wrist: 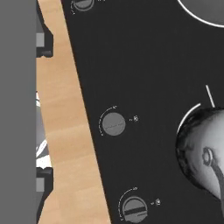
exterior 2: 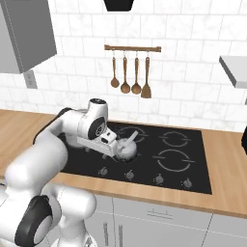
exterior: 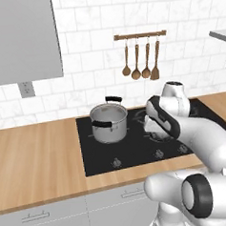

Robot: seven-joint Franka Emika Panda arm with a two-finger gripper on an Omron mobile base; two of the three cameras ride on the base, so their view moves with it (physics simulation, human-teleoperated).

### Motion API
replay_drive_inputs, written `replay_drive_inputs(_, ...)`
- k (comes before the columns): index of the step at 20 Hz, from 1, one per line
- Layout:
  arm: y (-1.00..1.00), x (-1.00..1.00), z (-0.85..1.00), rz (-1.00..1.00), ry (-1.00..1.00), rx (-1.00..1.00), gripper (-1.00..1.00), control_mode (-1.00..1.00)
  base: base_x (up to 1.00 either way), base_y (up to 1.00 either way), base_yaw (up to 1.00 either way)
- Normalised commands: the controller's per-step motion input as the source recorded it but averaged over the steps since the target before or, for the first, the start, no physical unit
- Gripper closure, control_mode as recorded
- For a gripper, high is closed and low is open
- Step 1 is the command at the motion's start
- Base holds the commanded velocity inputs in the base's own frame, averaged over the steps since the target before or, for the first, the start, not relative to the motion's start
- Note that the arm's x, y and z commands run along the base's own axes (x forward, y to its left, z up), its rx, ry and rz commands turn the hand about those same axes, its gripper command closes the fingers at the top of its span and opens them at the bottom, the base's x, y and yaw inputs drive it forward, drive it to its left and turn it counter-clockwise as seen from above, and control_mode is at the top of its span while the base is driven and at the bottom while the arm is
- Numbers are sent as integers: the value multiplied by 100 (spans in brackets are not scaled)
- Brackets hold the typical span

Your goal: Pick the kettle from the counter and place it on a stove burner. Then turn the burner on.

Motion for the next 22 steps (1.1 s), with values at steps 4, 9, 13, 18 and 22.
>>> replay_drive_inputs(4, 0, -49, -29, 6, 4, 0, -100, -100, 0, 0, 0)
replay_drive_inputs(9, 0, -2, -20, 0, 0, 0, -100, -100, 0, 0, 0)
replay_drive_inputs(13, 0, 18, -22, 0, 1, 0, -100, -100, 0, 0, 0)
replay_drive_inputs(18, 0, 22, -28, 0, 2, 0, -100, -100, 0, 0, 0)
replay_drive_inputs(22, 0, 29, -25, 0, 3, 0, -100, -100, 0, 0, 0)
